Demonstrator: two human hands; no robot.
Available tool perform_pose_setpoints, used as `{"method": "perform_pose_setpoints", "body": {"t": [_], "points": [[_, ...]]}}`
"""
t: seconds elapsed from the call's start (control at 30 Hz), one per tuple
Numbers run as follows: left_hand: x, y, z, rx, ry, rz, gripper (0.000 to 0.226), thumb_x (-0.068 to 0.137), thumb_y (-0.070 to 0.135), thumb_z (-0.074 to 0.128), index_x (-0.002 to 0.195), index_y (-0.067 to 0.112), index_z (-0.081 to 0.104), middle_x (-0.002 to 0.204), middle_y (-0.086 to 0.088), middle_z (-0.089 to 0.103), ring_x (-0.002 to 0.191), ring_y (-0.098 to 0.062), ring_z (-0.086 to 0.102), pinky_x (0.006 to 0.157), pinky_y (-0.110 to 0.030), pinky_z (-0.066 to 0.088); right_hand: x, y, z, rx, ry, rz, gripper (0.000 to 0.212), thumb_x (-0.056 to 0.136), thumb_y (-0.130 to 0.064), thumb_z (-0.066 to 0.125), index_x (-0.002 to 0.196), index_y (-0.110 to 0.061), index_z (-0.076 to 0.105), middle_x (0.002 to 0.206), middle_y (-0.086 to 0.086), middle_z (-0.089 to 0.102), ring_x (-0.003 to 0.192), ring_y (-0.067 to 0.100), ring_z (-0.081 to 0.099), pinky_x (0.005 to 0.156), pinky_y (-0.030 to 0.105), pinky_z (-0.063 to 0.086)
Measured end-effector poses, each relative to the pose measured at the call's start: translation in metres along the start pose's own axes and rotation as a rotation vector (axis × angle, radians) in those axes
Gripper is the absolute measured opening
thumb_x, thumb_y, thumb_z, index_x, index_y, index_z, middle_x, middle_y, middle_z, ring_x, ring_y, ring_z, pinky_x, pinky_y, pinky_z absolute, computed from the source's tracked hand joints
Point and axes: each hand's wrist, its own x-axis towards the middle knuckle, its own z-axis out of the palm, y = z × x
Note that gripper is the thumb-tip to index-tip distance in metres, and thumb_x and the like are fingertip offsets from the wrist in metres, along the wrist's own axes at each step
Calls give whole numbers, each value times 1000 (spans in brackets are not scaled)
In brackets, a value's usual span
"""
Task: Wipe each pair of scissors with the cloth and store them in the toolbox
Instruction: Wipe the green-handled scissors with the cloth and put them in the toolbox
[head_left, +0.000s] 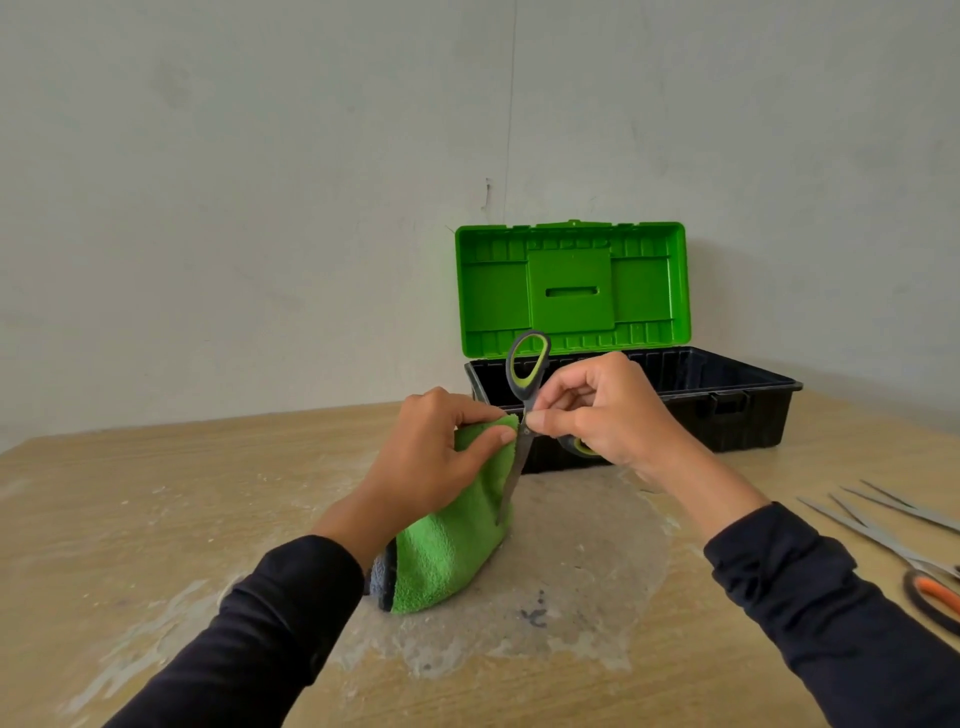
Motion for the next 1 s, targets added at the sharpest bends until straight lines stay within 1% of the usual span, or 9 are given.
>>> {"method": "perform_pose_setpoints", "body": {"t": [0.1,0.17,0.27,0.4,0.57,0.7,0.83,0.9,1.0], "points": [[0,-4,-1,-3,2,-24,14,81,23,68,92,17,75,86,7,72,75,18,55,65,1,37,2,2,-4,5,14,10,12,68,-5,79,63,-11,70,59,1,66,56,9,60,63,27,52],[-1,-6,-2,-8,0,-36,14,81,22,68,93,17,75,85,9,71,74,23,53,65,2,36,2,4,-6,8,23,24,12,68,-5,79,63,-11,70,59,2,66,56,10,60,64,27,53],[-2,-7,-4,-2,1,-49,14,81,21,67,92,17,75,83,15,66,74,23,53,65,3,36,3,7,-10,14,41,43,11,68,-5,79,63,-11,70,60,4,67,59,15,61,68,34,54],[-2,-12,-5,5,5,-66,13,81,21,68,92,18,75,86,8,71,74,24,53,65,4,35,4,8,-12,16,38,59,10,69,-5,78,65,-10,71,62,5,68,61,17,63,71,35,55],[-2,-15,-6,8,13,-92,15,81,23,68,94,18,74,89,6,72,73,25,53,65,5,36,5,10,-16,35,58,87,8,69,-6,77,66,-10,71,64,5,68,62,13,63,69,29,54],[-1,-20,-14,47,20,-145,18,81,22,67,97,15,73,93,3,72,67,15,54,63,5,36,5,11,-19,42,72,100,8,71,-6,77,68,-10,70,66,5,68,62,12,62,66,23,53],[-6,-38,-24,133,36,-283,21,81,21,67,101,13,71,100,-1,71,72,6,49,59,-1,37,8,19,-31,210,232,146,7,79,-7,69,73,-10,68,81,16,70,76,21,66,76,30,52],[-7,-41,-22,164,-7,-290,20,81,21,68,100,15,71,100,2,71,79,-1,53,64,-3,38,10,19,-26,299,284,185,6,82,-9,67,77,-11,69,81,13,71,79,21,66,77,29,52],[-8,-37,-11,240,-10,-219,20,78,12,69,97,21,70,95,6,69,94,-13,52,78,-21,38,10,15,-8,468,321,254,9,82,-7,66,75,-13,68,76,6,70,73,16,66,70,24,51]]}}
